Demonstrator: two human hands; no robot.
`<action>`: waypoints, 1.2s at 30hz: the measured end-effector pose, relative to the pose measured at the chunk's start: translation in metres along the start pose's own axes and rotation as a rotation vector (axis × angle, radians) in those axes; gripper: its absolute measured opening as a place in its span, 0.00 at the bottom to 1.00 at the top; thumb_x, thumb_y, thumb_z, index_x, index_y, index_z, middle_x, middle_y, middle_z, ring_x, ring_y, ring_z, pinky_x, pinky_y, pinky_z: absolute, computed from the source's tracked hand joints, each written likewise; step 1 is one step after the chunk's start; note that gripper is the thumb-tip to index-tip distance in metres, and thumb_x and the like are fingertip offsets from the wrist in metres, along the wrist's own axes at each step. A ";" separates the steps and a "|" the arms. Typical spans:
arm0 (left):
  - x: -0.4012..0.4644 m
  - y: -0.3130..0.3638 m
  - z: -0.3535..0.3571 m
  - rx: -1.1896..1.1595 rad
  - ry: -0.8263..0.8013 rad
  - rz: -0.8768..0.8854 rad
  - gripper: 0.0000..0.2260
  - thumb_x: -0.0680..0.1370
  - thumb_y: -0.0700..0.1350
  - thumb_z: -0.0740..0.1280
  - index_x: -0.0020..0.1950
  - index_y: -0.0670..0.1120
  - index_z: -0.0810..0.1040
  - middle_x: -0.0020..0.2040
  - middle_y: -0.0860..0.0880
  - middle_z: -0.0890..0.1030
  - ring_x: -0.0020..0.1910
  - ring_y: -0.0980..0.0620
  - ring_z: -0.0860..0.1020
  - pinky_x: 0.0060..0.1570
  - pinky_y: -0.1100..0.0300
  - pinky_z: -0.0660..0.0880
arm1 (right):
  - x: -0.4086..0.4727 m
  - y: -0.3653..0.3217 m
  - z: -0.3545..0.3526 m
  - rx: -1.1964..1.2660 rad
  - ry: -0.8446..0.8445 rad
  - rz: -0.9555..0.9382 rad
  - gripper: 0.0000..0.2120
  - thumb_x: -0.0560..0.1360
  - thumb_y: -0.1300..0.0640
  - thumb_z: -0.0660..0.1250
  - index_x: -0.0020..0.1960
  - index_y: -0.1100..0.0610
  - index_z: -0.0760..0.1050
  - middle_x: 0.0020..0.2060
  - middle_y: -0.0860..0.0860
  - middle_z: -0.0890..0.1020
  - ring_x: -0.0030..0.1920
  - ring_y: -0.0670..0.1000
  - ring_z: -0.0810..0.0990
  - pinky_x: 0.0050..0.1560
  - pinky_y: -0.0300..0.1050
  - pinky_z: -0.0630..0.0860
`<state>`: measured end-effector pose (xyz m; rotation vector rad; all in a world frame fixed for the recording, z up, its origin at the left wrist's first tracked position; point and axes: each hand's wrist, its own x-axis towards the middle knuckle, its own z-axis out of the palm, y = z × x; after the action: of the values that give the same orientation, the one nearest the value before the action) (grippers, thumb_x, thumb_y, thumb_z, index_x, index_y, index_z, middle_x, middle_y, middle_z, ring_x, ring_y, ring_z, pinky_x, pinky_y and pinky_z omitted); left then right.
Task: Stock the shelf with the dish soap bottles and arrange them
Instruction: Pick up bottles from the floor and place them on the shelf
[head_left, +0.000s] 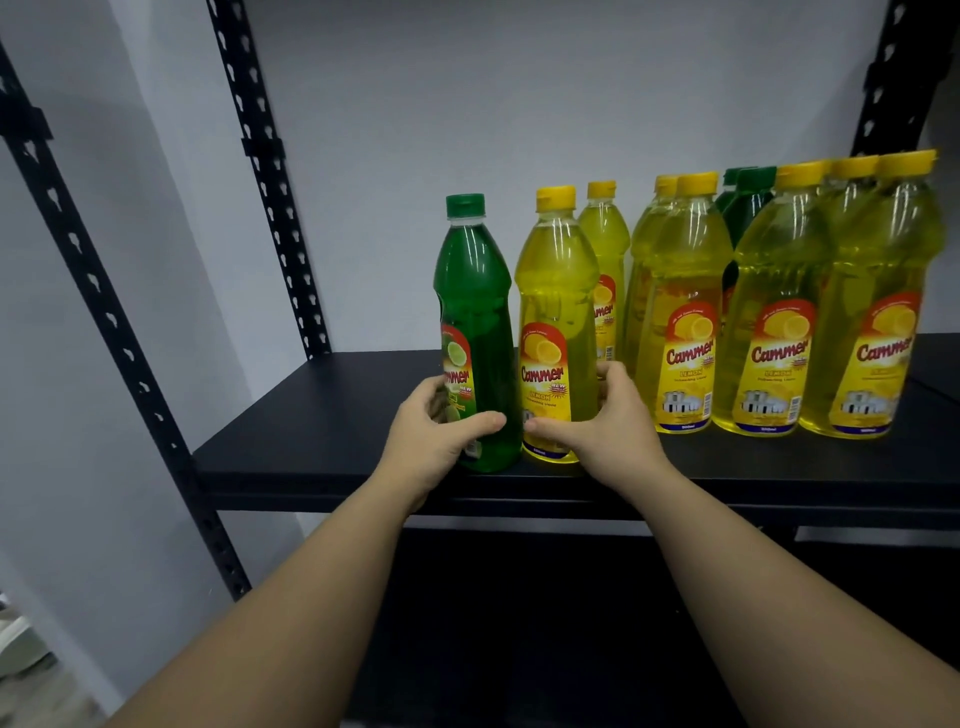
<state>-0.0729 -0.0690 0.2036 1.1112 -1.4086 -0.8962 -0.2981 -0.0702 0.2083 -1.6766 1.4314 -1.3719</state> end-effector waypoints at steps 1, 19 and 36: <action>-0.002 0.000 0.002 0.024 0.048 0.011 0.38 0.59 0.59 0.86 0.65 0.53 0.77 0.57 0.55 0.86 0.56 0.55 0.85 0.54 0.56 0.83 | 0.001 0.001 -0.001 0.030 -0.001 0.016 0.43 0.62 0.46 0.85 0.68 0.47 0.65 0.59 0.44 0.77 0.60 0.47 0.77 0.53 0.43 0.81; -0.011 0.005 0.008 0.231 0.207 0.048 0.40 0.62 0.61 0.85 0.67 0.53 0.71 0.62 0.52 0.81 0.58 0.54 0.82 0.58 0.52 0.83 | -0.002 -0.007 0.001 -0.067 0.052 0.066 0.47 0.62 0.47 0.86 0.72 0.51 0.62 0.67 0.52 0.76 0.65 0.54 0.77 0.60 0.51 0.79; 0.010 0.008 -0.012 0.378 0.208 -0.058 0.39 0.68 0.57 0.84 0.71 0.48 0.69 0.68 0.47 0.78 0.63 0.49 0.80 0.65 0.47 0.79 | -0.005 -0.014 0.004 -0.128 0.018 0.098 0.47 0.63 0.43 0.85 0.72 0.52 0.61 0.66 0.52 0.76 0.64 0.54 0.78 0.62 0.54 0.78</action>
<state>-0.0624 -0.0761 0.2158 1.4898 -1.4090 -0.5446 -0.2884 -0.0627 0.2176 -1.6523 1.6205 -1.2680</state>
